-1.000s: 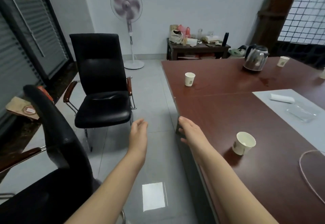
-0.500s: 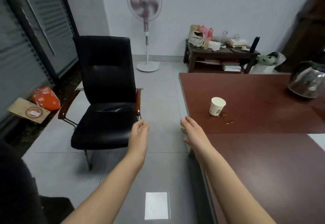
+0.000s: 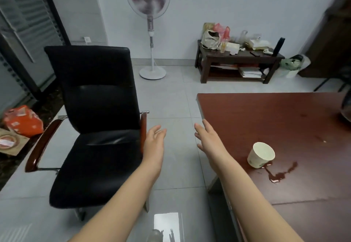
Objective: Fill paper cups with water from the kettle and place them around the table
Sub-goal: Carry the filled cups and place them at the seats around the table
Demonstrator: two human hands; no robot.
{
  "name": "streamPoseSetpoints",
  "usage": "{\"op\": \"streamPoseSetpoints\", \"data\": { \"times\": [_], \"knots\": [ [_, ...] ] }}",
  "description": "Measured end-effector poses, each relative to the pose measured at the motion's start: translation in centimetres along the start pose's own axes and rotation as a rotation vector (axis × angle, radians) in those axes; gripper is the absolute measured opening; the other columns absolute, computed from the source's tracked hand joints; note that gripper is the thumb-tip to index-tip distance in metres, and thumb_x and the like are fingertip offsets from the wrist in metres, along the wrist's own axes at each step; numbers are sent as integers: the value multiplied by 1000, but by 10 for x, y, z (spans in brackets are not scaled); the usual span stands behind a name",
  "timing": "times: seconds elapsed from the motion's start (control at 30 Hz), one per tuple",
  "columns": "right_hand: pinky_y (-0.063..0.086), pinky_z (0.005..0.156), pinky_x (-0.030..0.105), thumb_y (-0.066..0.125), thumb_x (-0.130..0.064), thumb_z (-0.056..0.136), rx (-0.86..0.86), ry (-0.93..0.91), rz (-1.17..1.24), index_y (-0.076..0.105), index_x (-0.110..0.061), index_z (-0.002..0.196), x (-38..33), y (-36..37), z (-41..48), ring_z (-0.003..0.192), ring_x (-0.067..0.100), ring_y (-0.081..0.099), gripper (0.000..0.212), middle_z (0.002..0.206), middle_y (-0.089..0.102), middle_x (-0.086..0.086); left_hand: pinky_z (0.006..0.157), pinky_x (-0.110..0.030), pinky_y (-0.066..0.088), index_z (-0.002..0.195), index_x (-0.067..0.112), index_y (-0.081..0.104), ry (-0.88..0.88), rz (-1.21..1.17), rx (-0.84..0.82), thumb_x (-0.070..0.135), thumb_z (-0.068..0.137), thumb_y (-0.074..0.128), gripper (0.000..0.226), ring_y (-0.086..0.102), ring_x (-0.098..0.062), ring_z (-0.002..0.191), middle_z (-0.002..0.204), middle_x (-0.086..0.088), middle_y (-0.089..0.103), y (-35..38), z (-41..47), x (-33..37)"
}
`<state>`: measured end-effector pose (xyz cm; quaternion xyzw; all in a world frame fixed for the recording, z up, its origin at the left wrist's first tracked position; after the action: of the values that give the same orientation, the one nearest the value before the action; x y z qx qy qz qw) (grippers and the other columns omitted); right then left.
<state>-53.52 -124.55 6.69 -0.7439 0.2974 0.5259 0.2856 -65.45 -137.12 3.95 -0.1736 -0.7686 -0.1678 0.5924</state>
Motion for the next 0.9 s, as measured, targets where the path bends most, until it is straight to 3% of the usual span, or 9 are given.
{"op": "streamPoseSetpoints", "data": {
  "times": [0.43, 0.57, 0.73, 0.9],
  "knots": [
    [30, 115, 41, 46, -39, 98, 192, 51, 54, 21, -21, 152, -55, -10, 180, 140, 13, 32, 63, 153, 33, -6, 109, -40, 37, 114, 31, 52, -46, 48, -208, 25, 93, 55, 23, 50, -14, 121, 128, -1, 56, 94, 211, 48],
    [33, 113, 38, 47, -38, 97, 247, 71, 79, 19, -21, 152, -63, -29, 236, 133, 12, 41, 64, 128, 47, -13, 109, -40, 36, 114, 30, 51, -72, 54, -249, 25, 93, 56, 23, 50, -14, 122, 129, -2, 56, 140, 263, 49],
    [31, 114, 41, 46, -37, 98, 291, 67, 76, 20, -20, 152, -75, -62, 308, 134, 13, 41, 62, 145, 44, -1, 109, -41, 36, 116, 28, 50, -75, 62, -281, 24, 93, 55, 24, 50, -15, 122, 129, -2, 56, 200, 321, 58],
    [30, 115, 42, 44, -38, 99, 311, 82, 98, 25, -20, 150, -87, -97, 365, 137, 15, 38, 57, 147, 42, 0, 109, -41, 36, 115, 29, 50, -81, 98, -321, 24, 92, 55, 24, 50, -15, 122, 129, -2, 56, 262, 371, 71]
  ]
}}
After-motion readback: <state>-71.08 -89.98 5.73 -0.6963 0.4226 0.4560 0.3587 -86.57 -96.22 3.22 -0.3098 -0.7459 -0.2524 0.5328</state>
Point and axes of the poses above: each hand's wrist, its own z-axis towards the middle knuckle, its own y-axis out of the palm, x = y × z, the point moved 8 cm from there along z, towards the middle knuckle
